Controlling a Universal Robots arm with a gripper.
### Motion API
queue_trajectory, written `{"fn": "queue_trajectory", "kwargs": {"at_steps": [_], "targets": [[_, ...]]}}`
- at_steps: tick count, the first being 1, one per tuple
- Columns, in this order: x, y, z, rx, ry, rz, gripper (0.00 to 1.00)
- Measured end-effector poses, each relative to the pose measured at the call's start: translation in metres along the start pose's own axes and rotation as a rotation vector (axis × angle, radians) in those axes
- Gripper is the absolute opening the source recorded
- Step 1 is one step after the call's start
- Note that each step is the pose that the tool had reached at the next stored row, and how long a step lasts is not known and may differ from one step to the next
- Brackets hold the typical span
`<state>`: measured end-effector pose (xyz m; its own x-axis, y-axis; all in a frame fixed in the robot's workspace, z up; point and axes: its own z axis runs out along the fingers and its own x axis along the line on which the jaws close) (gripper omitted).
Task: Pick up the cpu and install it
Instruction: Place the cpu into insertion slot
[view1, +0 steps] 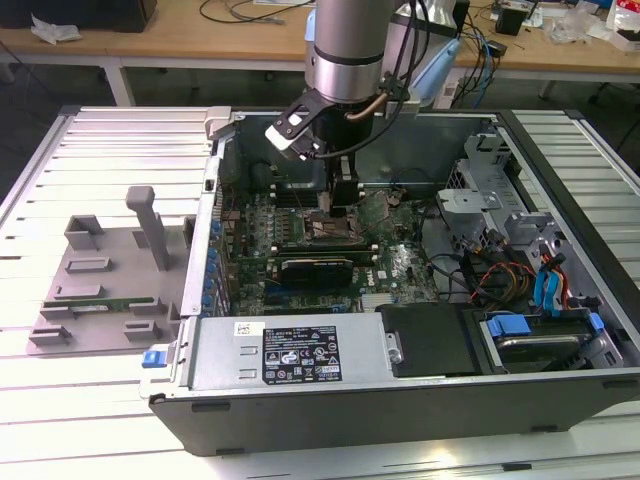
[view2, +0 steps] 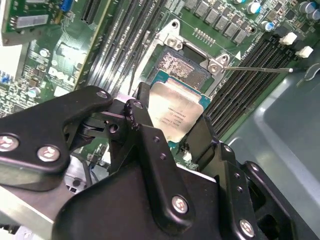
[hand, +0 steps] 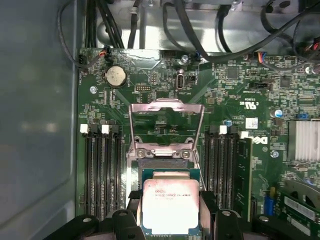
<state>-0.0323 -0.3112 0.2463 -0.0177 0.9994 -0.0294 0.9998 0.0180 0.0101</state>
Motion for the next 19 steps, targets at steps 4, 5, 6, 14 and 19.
{"fn": "queue_trajectory", "kwargs": {"at_steps": [4,5,6,14,19], "targets": [[0.0008,-0.0001,0.0085,0.0001,-0.0091,-0.005,0.55],[0.0011,-0.0002,0.0113,0.0001,-0.013,-0.006,0.55],[0.0013,-0.0002,0.013,0.0002,-0.0186,-0.006,0.55],[0.003,-0.0029,0.0349,0.0001,-0.0244,-0.015,0.55],[0.0033,-0.004,0.0442,0.0,-0.0242,-0.015,0.55]]}}
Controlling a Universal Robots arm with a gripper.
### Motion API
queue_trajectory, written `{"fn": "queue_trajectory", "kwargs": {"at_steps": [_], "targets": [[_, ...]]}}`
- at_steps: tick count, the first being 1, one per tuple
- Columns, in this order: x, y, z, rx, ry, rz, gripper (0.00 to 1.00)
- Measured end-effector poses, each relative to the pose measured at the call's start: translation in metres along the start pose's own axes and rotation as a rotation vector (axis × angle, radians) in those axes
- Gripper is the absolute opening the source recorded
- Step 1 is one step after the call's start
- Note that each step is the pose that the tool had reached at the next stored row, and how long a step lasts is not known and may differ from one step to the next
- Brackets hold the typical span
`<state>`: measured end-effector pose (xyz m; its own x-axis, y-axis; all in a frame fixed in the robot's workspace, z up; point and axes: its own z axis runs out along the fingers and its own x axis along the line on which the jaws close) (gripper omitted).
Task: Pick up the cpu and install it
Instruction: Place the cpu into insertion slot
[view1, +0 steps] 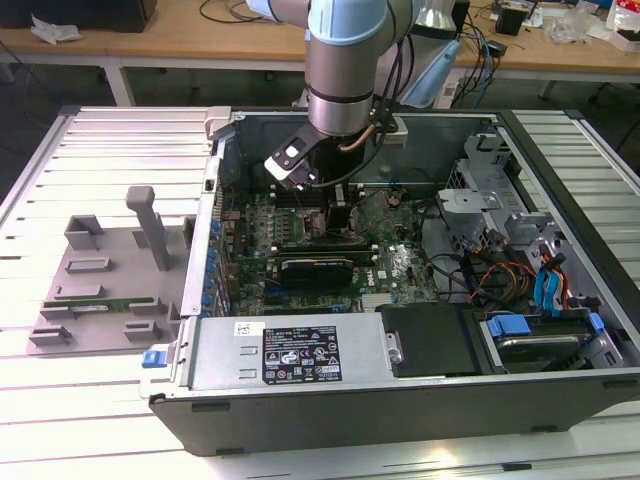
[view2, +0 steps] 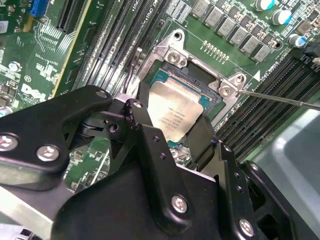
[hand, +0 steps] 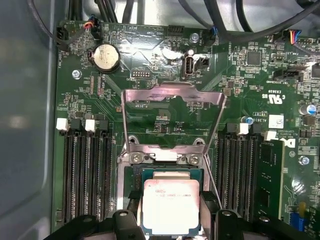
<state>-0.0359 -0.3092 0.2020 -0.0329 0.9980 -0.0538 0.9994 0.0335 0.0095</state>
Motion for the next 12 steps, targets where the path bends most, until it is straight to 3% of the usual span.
{"fn": "queue_trajectory", "kwargs": {"at_steps": [12], "targets": [[0.0055,-0.0016,0.0059,0.0002,0.0033,0.0,0.55]]}}
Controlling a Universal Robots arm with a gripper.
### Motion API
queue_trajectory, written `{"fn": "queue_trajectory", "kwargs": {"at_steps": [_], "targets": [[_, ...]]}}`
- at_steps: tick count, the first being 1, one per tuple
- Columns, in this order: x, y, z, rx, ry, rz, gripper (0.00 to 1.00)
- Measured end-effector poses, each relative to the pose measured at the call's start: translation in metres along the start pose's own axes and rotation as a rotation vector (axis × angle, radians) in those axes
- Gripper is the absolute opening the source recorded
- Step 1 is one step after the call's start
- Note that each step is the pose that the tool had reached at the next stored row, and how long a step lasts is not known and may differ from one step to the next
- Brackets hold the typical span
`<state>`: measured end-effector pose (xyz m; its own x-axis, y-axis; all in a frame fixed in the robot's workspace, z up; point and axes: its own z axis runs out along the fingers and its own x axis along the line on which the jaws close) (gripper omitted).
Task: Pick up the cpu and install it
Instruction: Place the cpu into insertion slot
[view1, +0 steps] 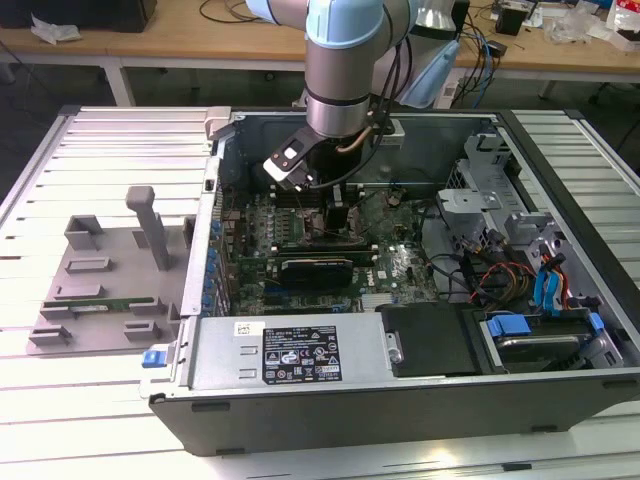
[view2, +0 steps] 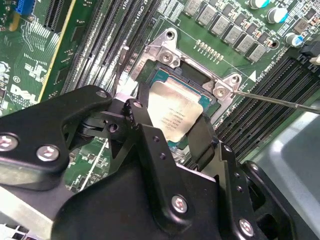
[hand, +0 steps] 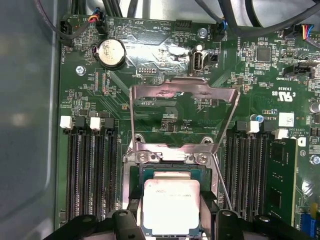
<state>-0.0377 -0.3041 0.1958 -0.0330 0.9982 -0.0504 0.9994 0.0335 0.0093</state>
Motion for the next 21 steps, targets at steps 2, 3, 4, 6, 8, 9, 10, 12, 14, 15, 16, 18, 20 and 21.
{"fn": "queue_trajectory", "kwargs": {"at_steps": [2,3,4,6,8,9,10,12,14,15,16,18,20,21], "targets": [[0.0,0.0,0.0,-0.0001,0.0002,0.0,0.55],[0.0001,0.0,0.0001,-0.0002,0.0003,0.0,0.55],[0.0002,0.0001,0.0003,-0.0004,0.0008,0.0,0.55],[0.0005,0.0003,0.0007,-0.0012,0.0018,0.0,0.55],[0.0002,0.0001,0.0002,-0.0003,0.0004,0.0,0.62],[0.0003,0.0001,0.0,-0.0002,0.0004,0.0,0.62],[0.0002,0.0002,-0.0007,-0.0002,0.0003,0.0,0.62],[-0.0001,0.0003,-0.0056,-0.0002,0.0003,0.0,0.62],[0.0012,0.0005,-0.0119,-0.0004,0.0006,0.0,0.62],[0.0018,0.0004,-0.0123,-0.0003,0.0003,0.0,0.6],[0.0018,0.0005,-0.0123,-0.0003,0.0004,0.0,0.53],[0.0019,0.0005,-0.0123,-0.0004,-0.0005,0.0,0.29],[0.0017,0.0004,-0.0123,0.0002,-0.0145,0.0,0.17],[0.0016,0.0003,-0.0124,0.001,-0.0331,0.0,0.11]]}}
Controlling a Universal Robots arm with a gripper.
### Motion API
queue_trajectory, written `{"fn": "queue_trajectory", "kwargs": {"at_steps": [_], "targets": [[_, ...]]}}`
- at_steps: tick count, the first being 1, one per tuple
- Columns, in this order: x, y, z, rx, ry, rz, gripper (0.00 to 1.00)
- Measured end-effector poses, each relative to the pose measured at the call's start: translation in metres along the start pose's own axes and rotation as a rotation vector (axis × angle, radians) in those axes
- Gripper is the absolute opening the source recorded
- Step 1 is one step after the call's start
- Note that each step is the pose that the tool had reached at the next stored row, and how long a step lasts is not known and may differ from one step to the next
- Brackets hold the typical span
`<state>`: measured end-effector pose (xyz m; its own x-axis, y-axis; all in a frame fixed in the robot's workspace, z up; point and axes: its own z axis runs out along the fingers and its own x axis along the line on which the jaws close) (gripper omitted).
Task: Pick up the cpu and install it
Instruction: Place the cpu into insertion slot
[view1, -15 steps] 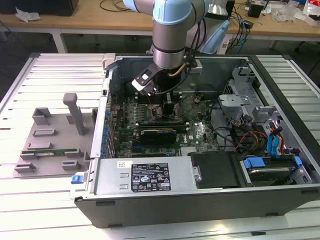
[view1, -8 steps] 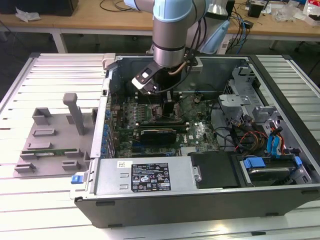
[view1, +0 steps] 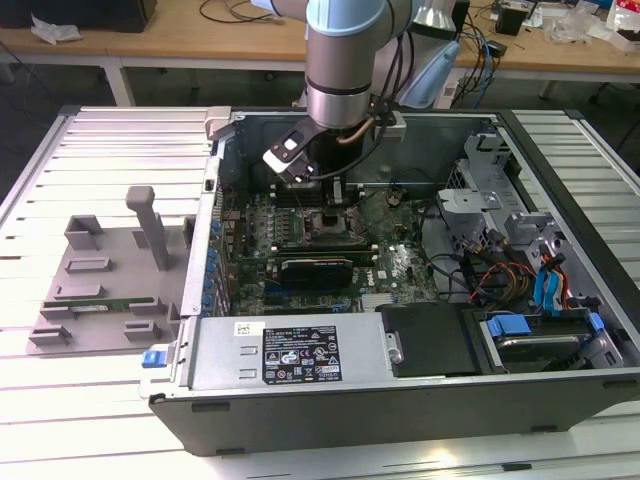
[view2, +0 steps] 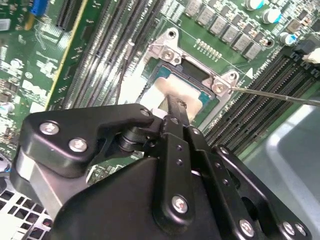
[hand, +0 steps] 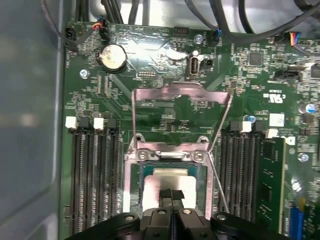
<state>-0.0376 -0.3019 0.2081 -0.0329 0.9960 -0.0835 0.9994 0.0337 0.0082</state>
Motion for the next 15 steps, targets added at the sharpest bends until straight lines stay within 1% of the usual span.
{"fn": "queue_trajectory", "kwargs": {"at_steps": [1,2,4,8,10,13,14,15], "targets": [[0.0,-0.0002,0.0002,0.0,-0.0043,0.0,0.11],[0.0,-0.0008,0.0004,0.0,-0.0041,0.0,0.11],[0.0003,-0.0035,0.0014,-0.0003,-0.0011,0.0,0.11],[0.0004,-0.0037,0.0045,0.0004,-0.0016,-0.001,0.11],[0.0006,-0.0025,0.0051,0.0002,-0.0004,0.0,0.11],[0.0004,0.0024,0.0052,-0.0003,-0.0004,-0.001,0.11],[0.0004,0.0025,0.0048,-0.0004,-0.0004,-0.001,0.11],[0.0006,0.0027,0.0036,-0.0016,0.0012,0.0,0.11]]}}
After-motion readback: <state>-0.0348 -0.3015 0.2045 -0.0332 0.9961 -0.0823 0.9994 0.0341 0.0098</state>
